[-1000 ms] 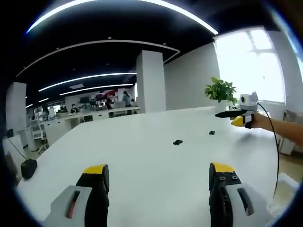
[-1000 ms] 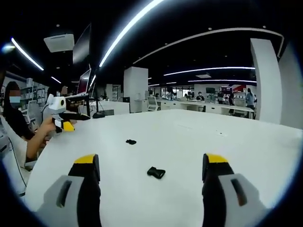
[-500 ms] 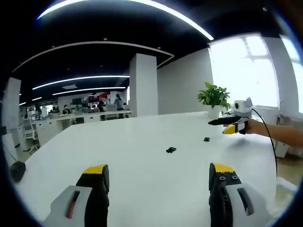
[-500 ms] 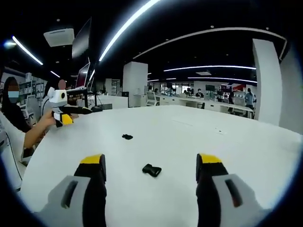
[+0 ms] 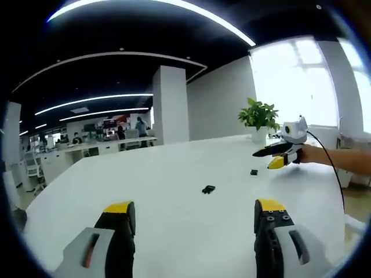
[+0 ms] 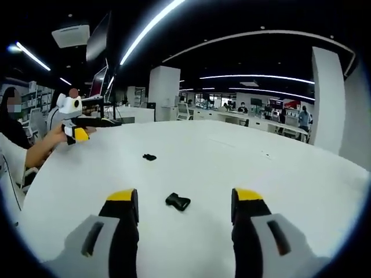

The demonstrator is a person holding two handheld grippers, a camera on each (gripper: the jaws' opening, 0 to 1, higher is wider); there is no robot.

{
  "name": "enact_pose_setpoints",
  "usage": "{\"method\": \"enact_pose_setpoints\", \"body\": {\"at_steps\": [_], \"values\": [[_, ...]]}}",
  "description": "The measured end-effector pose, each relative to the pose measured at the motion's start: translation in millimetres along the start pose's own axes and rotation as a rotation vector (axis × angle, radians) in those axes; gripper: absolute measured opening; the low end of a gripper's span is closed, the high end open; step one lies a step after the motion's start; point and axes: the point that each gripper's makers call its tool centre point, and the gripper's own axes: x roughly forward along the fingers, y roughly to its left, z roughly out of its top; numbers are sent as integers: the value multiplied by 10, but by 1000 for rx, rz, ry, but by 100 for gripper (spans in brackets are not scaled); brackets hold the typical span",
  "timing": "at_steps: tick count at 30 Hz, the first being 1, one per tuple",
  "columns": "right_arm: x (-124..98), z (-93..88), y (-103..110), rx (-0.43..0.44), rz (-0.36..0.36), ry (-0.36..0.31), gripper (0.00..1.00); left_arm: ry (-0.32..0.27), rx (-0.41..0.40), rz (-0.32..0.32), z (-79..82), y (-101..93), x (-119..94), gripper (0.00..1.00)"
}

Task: Snap the two parts of the plastic buckle together until the buckle closes and remains connected.

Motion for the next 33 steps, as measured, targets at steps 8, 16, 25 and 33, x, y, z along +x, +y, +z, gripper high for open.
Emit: {"method": "enact_pose_setpoints", "body": {"at_steps": [8, 16, 25, 33], "values": [[20, -60, -20, 8, -5, 17, 57, 14, -7, -21, -2, -17, 105, 86], [49, -80, -76, 3, -11, 33, 52, 42, -12, -45, -25, -16, 234, 85], [48, -112, -72, 5, -14, 46, 46, 54, -16, -56, -9, -21, 346, 85], [64, -155, -45, 20, -5, 59, 37, 60, -7, -58, -31, -68, 379, 85]]}}
